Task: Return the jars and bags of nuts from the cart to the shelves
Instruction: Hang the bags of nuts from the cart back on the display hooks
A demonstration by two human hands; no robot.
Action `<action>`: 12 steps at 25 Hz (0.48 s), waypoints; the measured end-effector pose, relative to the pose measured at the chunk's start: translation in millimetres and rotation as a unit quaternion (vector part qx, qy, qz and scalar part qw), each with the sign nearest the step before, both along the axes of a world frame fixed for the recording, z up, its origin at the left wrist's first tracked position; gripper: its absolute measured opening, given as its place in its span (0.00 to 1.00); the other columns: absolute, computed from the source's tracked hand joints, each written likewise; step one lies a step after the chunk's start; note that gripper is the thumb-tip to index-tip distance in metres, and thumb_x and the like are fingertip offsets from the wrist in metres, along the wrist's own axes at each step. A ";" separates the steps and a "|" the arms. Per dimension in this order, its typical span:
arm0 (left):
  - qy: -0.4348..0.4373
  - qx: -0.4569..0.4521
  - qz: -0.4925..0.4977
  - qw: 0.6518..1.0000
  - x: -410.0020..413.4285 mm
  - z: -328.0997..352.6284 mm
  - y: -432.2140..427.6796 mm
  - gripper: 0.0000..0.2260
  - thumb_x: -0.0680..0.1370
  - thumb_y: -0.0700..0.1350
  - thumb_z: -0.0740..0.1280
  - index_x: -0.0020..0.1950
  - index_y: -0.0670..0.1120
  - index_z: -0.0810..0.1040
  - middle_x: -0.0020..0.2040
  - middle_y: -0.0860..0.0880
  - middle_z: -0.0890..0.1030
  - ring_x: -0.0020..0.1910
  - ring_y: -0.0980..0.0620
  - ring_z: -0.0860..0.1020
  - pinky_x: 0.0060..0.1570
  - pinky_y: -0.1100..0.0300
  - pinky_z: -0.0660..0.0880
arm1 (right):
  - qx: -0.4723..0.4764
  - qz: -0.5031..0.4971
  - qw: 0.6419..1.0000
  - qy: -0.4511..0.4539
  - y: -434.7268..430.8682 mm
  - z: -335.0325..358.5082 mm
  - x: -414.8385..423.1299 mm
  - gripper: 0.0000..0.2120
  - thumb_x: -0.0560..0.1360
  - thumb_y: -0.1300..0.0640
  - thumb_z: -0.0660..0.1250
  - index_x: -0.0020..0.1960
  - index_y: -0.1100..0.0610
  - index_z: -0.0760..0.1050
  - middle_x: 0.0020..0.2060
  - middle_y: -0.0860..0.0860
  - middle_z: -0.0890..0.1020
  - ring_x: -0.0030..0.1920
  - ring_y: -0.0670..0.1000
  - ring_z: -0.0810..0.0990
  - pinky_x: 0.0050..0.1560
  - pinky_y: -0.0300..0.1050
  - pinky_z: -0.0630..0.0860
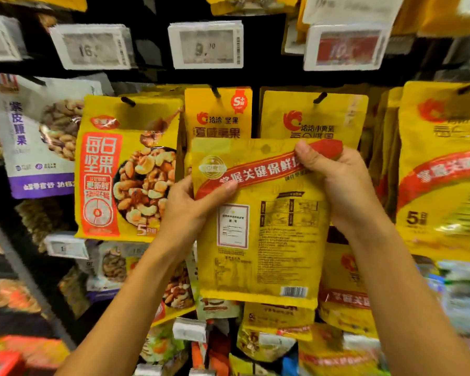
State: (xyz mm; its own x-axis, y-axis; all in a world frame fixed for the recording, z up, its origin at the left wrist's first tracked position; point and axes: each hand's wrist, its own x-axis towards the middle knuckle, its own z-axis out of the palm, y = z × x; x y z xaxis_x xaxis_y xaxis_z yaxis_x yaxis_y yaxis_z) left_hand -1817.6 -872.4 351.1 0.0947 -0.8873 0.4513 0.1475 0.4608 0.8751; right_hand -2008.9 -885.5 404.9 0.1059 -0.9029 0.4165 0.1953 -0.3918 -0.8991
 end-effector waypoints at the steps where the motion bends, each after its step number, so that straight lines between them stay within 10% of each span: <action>1: 0.012 -0.002 0.042 0.999 -5.6 -0.6 6.1 0.08 0.64 0.49 0.74 0.42 0.53 0.84 0.42 0.52 0.86 0.40 0.52 0.84 0.36 0.62 0.79 | -0.009 -0.008 1.000 0.027 0.4 1.0 -0.8 0.07 0.72 0.53 0.67 0.42 0.56 0.76 0.32 0.45 0.84 0.35 0.43 0.83 0.35 0.34 0.79; 6: 0.085 -0.045 0.238 0.966 -12.0 7.1 37.4 0.04 0.71 0.44 0.74 0.44 0.52 0.83 0.43 0.54 0.85 0.44 0.52 0.84 0.43 0.57 0.80 | -0.192 -0.255 0.940 0.120 39.1 -32.3 9.0 0.14 0.76 0.48 0.64 0.59 0.52 0.70 0.51 0.45 0.75 0.50 0.38 0.75 0.47 0.26 0.71; 9: -0.003 -0.088 0.315 0.945 -19.6 14.6 62.6 0.01 0.74 0.47 0.71 0.43 0.52 0.82 0.40 0.55 0.83 0.42 0.57 0.81 0.44 0.57 0.78 | -0.173 -0.076 0.965 0.182 82.8 -63.2 33.4 0.26 0.72 0.35 0.57 0.66 0.47 0.67 0.59 0.40 0.71 0.58 0.33 0.70 0.56 0.26 0.69; 12: -0.053 -0.027 0.144 0.988 -38.9 10.5 98.3 0.19 0.76 0.61 0.61 0.40 0.51 0.85 0.39 0.55 0.84 0.41 0.61 0.81 0.39 0.67 0.76 | -0.086 0.035 0.987 0.133 105.2 -67.8 52.6 0.39 0.64 0.26 0.58 0.70 0.43 0.61 0.62 0.32 0.70 0.63 0.30 0.68 0.60 0.26 0.67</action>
